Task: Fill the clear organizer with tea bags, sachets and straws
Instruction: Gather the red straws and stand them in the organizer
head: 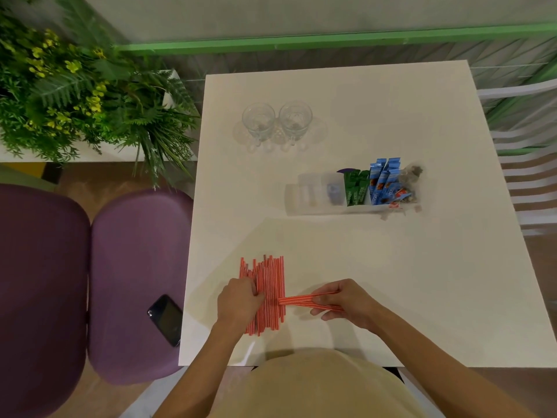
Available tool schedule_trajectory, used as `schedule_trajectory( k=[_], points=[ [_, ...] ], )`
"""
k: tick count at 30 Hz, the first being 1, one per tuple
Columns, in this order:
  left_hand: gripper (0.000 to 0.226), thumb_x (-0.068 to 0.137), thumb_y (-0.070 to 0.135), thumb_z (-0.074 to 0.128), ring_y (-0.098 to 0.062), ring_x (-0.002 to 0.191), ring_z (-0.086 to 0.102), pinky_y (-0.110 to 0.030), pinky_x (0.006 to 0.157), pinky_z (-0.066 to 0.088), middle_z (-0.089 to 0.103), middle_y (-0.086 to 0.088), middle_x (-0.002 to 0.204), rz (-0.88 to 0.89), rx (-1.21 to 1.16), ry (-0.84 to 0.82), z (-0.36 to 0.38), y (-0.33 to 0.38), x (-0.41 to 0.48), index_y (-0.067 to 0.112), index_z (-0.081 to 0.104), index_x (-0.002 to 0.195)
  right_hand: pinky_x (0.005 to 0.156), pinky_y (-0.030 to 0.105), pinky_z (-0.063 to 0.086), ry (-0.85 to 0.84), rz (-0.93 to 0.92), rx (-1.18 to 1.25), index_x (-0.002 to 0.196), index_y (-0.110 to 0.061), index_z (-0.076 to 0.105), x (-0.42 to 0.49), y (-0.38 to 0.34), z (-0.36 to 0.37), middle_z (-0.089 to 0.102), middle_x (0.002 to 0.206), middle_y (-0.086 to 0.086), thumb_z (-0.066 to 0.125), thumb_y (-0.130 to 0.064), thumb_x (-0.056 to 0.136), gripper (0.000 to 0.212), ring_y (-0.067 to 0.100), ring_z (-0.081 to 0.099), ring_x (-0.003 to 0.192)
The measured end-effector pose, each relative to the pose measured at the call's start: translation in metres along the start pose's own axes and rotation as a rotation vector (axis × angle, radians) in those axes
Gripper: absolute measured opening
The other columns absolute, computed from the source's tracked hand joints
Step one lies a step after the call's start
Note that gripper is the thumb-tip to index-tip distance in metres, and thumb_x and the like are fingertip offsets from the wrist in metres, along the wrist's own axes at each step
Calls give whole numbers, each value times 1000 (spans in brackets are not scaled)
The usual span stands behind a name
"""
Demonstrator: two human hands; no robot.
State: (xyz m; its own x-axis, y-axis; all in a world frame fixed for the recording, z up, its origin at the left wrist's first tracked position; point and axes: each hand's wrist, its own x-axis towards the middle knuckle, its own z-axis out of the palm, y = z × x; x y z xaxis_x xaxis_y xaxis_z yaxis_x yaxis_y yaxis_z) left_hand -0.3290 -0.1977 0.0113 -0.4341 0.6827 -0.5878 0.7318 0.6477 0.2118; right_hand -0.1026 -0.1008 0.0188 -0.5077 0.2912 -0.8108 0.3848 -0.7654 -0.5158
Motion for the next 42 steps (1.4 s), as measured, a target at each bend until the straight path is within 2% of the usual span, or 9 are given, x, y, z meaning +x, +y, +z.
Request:
schedule_trajectory(
  k=[7, 12, 15, 19, 23, 27, 31, 36, 42],
  points=[
    [18, 83, 26, 66, -17, 60, 65, -34, 60, 58, 64, -2, 68, -18, -71, -25, 2, 2, 0, 12, 62, 74, 62, 26, 58, 6, 8, -10, 100, 5, 71, 2, 1, 1, 73, 93, 21, 68, -1, 85, 17, 28, 72, 85],
    [21, 84, 27, 64, -11, 53, 54, -26, 49, 45, 59, 2, 64, 6, -114, -13, 3, -3, -3, 15, 53, 70, 62, 26, 58, 0, 7, -15, 99, 4, 72, 3, 1, 0, 73, 93, 20, 69, -3, 85, 16, 28, 72, 86],
    [15, 90, 28, 58, -10, 53, 53, -27, 47, 42, 57, 5, 65, 72, -163, -14, 0, -7, -6, 19, 53, 79, 63, 27, 58, 5, 6, -26, 97, 4, 72, 4, 0, 1, 73, 95, 23, 70, -3, 84, 15, 29, 72, 86],
    [16, 99, 25, 42, -22, 68, 64, -43, 68, 56, 66, -2, 80, 154, -388, -120, -1, -13, -6, 19, 57, 101, 64, 28, 59, -9, 6, -30, 96, 4, 72, 6, -3, 6, 72, 97, 24, 70, -2, 84, 14, 32, 72, 88],
    [20, 103, 21, 35, -18, 65, 55, -31, 62, 45, 60, -1, 79, 210, -511, -204, -12, -3, -15, 21, 55, 103, 67, 29, 60, -66, 14, -59, 101, 8, 69, 7, -9, 14, 71, 100, 24, 70, -2, 84, 20, 31, 72, 88],
    [20, 104, 22, 35, -11, 64, 49, -29, 63, 39, 57, 2, 77, 306, -460, -340, -20, 11, -19, 20, 49, 90, 66, 26, 59, -142, 16, -78, 100, 5, 71, 5, -17, 23, 71, 99, 25, 68, -1, 85, 16, 24, 73, 81],
    [19, 105, 26, 33, -14, 64, 65, -32, 67, 52, 65, 0, 74, 388, -432, -455, -22, 25, -24, 17, 50, 100, 65, 27, 59, -139, 11, -52, 97, 6, 70, 6, -21, 27, 70, 91, 25, 67, 1, 84, 14, 25, 72, 78],
    [15, 104, 27, 34, -13, 55, 48, -35, 54, 41, 55, 0, 69, 455, -325, -380, -17, 31, -23, 20, 46, 108, 67, 27, 57, -142, 3, 22, 101, 8, 69, 4, -26, 27, 71, 97, 24, 64, 1, 86, 17, 26, 71, 79],
    [25, 105, 33, 31, -12, 57, 49, -27, 54, 35, 53, 5, 69, 519, -134, -271, -18, 38, -24, 18, 50, 114, 64, 32, 57, -105, -11, 50, 103, 1, 67, -2, -38, 27, 71, 95, 21, 58, -27, 94, 31, 28, 68, 81]
  ],
)
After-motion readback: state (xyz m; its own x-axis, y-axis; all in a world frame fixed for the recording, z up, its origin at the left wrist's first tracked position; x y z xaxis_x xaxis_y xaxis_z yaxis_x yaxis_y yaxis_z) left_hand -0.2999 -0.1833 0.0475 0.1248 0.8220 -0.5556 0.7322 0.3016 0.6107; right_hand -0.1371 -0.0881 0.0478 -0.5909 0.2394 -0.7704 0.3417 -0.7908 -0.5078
